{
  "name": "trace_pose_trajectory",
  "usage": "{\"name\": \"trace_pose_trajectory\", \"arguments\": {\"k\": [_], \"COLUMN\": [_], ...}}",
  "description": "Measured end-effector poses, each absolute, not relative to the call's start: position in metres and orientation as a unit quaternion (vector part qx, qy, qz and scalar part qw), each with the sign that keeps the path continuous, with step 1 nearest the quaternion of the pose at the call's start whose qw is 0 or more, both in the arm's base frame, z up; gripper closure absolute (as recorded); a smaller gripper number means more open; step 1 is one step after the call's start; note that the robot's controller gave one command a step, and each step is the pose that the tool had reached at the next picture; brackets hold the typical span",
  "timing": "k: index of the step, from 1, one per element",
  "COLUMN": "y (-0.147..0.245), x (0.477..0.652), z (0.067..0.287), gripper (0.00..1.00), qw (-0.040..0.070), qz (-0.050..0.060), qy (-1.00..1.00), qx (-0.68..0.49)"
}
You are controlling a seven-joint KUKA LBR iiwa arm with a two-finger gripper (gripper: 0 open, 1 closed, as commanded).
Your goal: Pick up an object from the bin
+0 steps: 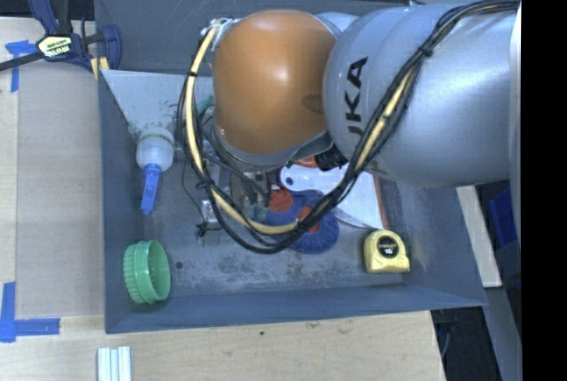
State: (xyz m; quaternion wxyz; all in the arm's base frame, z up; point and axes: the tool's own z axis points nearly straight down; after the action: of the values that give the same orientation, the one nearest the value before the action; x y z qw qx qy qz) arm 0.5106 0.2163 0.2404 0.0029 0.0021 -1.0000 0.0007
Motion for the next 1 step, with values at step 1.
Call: {"name": "trace_pose_trajectory", "arguments": {"k": [1], "y": [0.2149], "x": [0.5125], "z": [0.2454], "gripper": [1.0], "qw": [-0.001], "qz": [-0.001], "qy": [-1.0], "qx": [-0.001]}}
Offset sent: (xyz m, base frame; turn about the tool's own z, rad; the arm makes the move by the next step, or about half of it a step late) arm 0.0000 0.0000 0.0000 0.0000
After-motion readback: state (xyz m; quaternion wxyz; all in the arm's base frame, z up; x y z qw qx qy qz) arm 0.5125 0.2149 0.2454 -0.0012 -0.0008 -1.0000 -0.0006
